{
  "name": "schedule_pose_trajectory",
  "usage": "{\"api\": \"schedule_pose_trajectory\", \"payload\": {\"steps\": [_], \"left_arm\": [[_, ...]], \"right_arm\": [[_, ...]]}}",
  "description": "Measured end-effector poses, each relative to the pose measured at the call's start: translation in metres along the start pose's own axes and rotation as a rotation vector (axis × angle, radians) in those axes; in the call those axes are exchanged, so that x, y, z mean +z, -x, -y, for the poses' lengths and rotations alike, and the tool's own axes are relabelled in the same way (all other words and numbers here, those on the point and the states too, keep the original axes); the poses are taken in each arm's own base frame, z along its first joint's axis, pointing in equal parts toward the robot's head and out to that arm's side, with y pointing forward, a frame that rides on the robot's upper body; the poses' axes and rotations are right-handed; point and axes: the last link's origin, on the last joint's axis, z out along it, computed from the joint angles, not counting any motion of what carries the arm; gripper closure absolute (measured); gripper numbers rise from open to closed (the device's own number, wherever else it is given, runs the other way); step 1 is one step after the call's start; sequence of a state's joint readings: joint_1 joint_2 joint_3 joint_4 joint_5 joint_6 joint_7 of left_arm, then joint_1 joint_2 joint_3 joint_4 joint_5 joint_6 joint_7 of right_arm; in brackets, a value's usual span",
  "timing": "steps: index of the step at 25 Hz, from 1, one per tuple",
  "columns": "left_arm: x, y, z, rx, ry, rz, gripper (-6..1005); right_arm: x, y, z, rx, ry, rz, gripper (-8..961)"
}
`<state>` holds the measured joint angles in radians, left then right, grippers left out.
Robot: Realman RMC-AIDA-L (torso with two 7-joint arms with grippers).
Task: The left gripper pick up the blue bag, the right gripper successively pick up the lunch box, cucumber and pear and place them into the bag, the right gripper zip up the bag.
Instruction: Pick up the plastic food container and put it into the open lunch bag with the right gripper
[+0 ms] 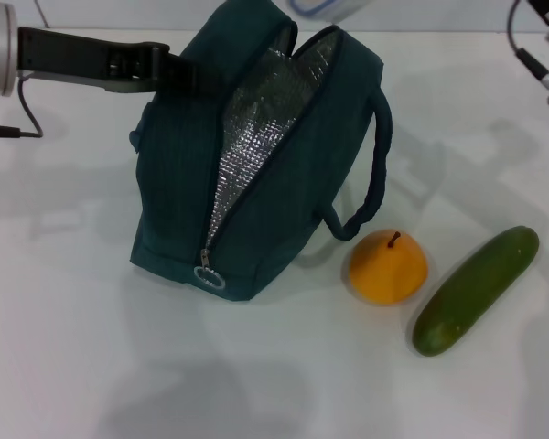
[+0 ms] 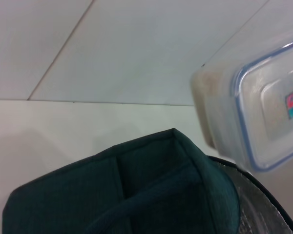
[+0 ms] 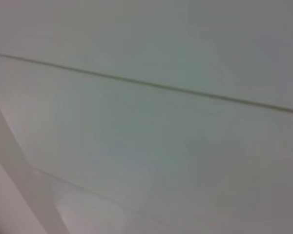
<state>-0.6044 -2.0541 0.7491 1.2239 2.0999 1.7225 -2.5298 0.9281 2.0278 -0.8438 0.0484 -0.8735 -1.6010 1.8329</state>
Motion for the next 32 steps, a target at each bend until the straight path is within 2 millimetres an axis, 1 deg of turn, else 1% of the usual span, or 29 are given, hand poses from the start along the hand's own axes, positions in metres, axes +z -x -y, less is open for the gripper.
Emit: {"api": "schedule_pose_trajectory", "payload": {"steps": [6, 9, 12, 17, 23, 26, 32], "left_arm": [[-0.001, 0.002, 0.002, -0.006, 0.0, -0.007, 959], [0.001, 0.004, 0.005, -0.023, 0.018, -0.018, 958], [0.002, 0.005, 0.008, -0.039, 0.037, -0.028, 958], [0.001, 0.002, 0.01, -0.044, 0.033, -0.05, 957], [0.001, 0.0, 0.011, -0.052, 0.028, -0.064, 956], [0.003, 0.001, 0.013, -0.059, 0.028, -0.068, 956], [0.006, 0.003, 0.016, -0.07, 0.036, -0.062, 955]], "right_arm": [[0.012, -0.011, 0.004, 0.009, -0.029, -0.073, 859], [0.014, -0.017, 0.007, 0.014, -0.051, -0.107, 859], [0.01, -0.022, 0.011, 0.023, -0.07, -0.118, 860], [-0.007, -0.025, 0.016, 0.036, -0.103, -0.115, 860], [-0.023, -0.03, 0.022, 0.038, -0.146, -0.14, 860], [-0.024, -0.032, 0.024, 0.033, -0.161, -0.153, 860], [-0.015, -0.037, 0.031, -0.02, -0.209, -0.224, 860]]}}
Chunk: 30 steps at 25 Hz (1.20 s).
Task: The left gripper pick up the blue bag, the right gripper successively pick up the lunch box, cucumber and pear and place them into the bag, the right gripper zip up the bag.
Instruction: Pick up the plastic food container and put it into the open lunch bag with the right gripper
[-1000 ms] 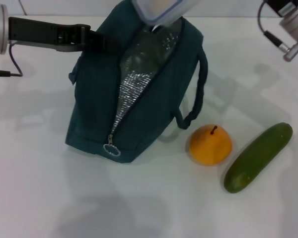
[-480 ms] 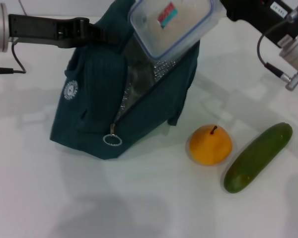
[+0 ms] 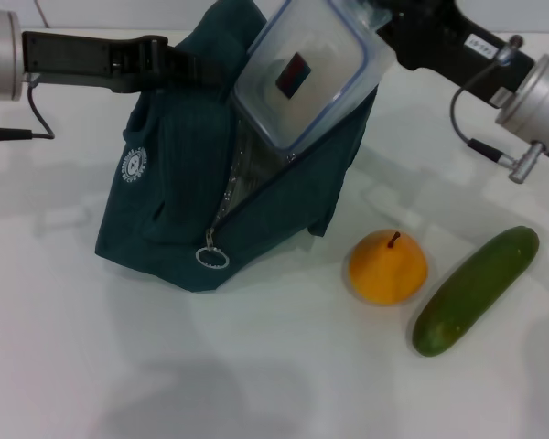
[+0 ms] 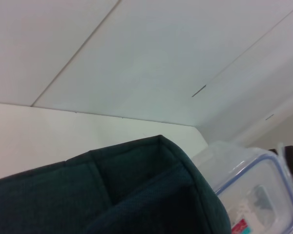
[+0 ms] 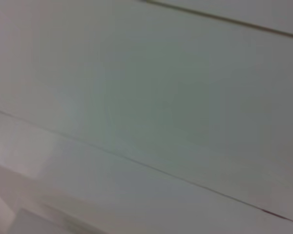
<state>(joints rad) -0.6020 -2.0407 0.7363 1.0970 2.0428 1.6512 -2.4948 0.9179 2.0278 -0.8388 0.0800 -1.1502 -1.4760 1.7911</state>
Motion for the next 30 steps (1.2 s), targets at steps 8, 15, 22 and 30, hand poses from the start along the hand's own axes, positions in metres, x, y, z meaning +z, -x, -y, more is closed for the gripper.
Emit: {"api": "schedule_pose_trajectory", "payload": {"steps": [8, 15, 22, 30], "left_arm": [[0.003, 0.002, -0.001, 0.004, 0.009, 0.001, 954], [0.005, 0.003, -0.003, 0.002, 0.027, -0.007, 953], [0.005, 0.004, -0.003, 0.002, 0.028, -0.007, 952], [0.005, 0.005, -0.002, 0.006, 0.028, -0.011, 951]], "right_arm": [[0.022, -0.005, 0.009, -0.091, -0.1, -0.091, 860], [0.029, -0.006, 0.017, -0.11, -0.163, -0.114, 856], [0.033, -0.006, 0.018, -0.175, -0.182, -0.144, 846], [0.024, -0.002, 0.016, -0.259, -0.153, -0.13, 813]]}}
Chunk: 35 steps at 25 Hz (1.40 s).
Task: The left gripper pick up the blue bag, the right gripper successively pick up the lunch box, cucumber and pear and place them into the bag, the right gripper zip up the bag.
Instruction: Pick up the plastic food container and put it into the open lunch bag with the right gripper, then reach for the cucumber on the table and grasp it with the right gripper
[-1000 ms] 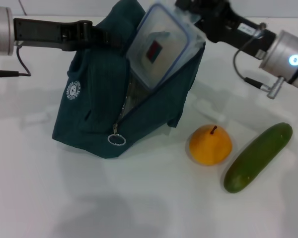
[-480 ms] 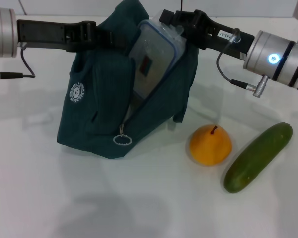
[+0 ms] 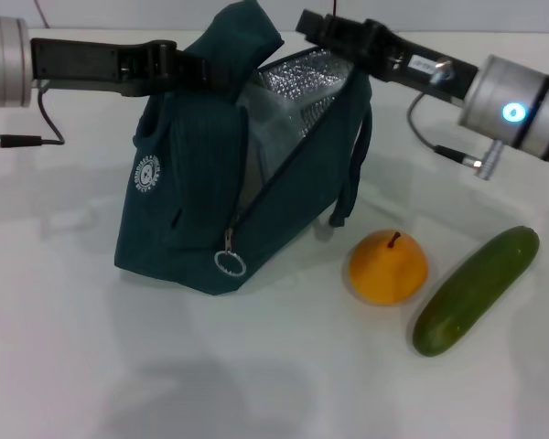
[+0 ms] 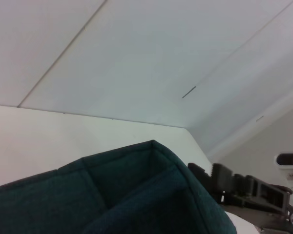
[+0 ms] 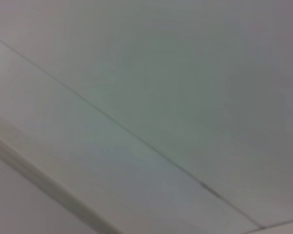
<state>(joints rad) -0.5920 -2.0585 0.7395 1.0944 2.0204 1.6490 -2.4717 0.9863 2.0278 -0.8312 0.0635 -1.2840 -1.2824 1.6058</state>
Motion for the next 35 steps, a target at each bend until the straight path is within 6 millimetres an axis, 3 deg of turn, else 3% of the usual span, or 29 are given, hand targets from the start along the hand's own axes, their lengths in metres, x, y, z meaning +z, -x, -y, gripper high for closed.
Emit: {"api": "schedule_pose_trajectory", "payload": {"steps": [4, 7, 12, 17, 22, 26, 28, 31, 35], "left_arm": [[-0.002, 0.0, 0.002, -0.002, -0.008, -0.006, 951], [-0.004, 0.002, 0.004, -0.006, -0.017, -0.009, 950], [-0.009, 0.006, 0.008, -0.012, -0.03, -0.014, 950], [-0.013, 0.008, 0.011, -0.012, -0.038, -0.016, 949], [-0.012, 0.009, 0.008, 0.004, -0.025, -0.009, 948], [-0.011, 0.01, 0.007, 0.01, -0.015, -0.009, 948], [-0.011, 0.011, 0.007, 0.007, -0.015, -0.011, 948], [-0.009, 0.012, 0.008, -0.001, -0.015, -0.018, 947], [-0.006, 0.013, 0.007, -0.015, -0.006, -0.036, 947]], "right_arm": [[-0.024, 0.004, 0.006, -0.026, 0.007, 0.047, 718], [-0.053, 0.013, 0.009, -0.094, 0.019, 0.1, 524], [-0.112, 0.034, 0.011, -0.249, -0.021, 0.154, 418], [-0.144, 0.067, -0.004, -0.432, -0.072, -0.065, 311], [-0.148, 0.09, -0.034, -0.641, -0.022, -0.482, 295], [-0.142, 0.101, -0.044, -0.769, -0.007, -0.743, 282], [-0.137, 0.102, -0.047, -0.828, -0.014, -0.87, 276], [-0.124, 0.098, -0.048, -0.9, -0.041, -1.108, 181], [-0.106, 0.086, -0.05, -1.072, -0.067, -1.271, 84]]}}
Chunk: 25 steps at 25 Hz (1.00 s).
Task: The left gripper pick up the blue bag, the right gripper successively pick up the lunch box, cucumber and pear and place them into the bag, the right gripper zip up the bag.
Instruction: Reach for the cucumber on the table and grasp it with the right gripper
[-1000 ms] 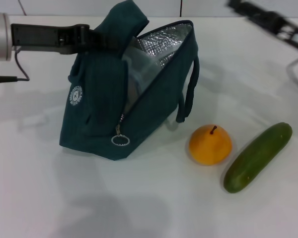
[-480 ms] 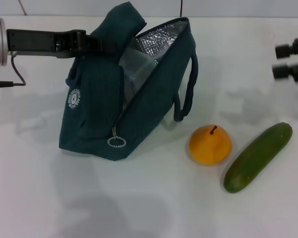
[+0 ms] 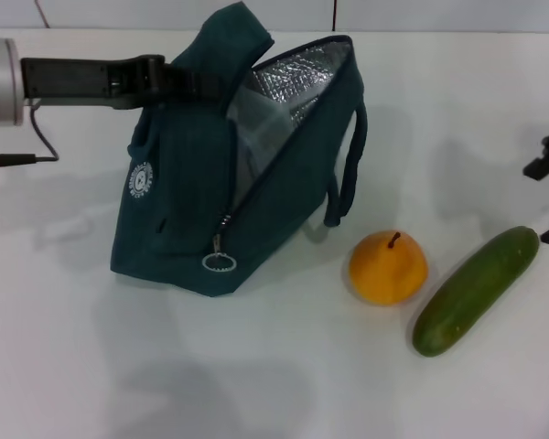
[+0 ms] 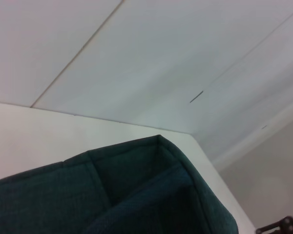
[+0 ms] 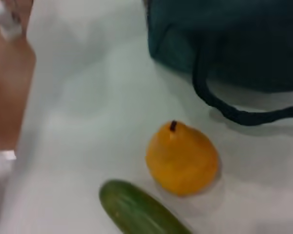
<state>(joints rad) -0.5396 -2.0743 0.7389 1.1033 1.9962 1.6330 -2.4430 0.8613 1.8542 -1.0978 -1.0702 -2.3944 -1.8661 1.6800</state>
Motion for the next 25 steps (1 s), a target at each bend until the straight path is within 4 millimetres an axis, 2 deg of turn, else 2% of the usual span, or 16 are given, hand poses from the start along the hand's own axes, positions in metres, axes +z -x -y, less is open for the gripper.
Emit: {"api": "schedule_pose_trajectory", "payload": {"steps": [5, 11, 17, 25], "left_arm": [[-0.001, 0.002, -0.001, -0.004, 0.019, -0.022, 946], [-0.003, 0.003, -0.001, -0.008, 0.026, -0.036, 945], [-0.005, 0.001, -0.001, -0.007, 0.026, -0.045, 944], [-0.004, -0.002, 0.001, -0.011, 0.014, -0.062, 943]], "right_arm": [[0.009, 0.027, -0.005, -0.209, -0.052, -0.066, 92], [0.026, 0.044, -0.014, -0.352, 0.003, -0.12, 108], [0.042, 0.052, -0.026, -0.456, 0.068, -0.181, 123], [0.053, 0.049, -0.028, -0.511, 0.09, -0.215, 143]]}}
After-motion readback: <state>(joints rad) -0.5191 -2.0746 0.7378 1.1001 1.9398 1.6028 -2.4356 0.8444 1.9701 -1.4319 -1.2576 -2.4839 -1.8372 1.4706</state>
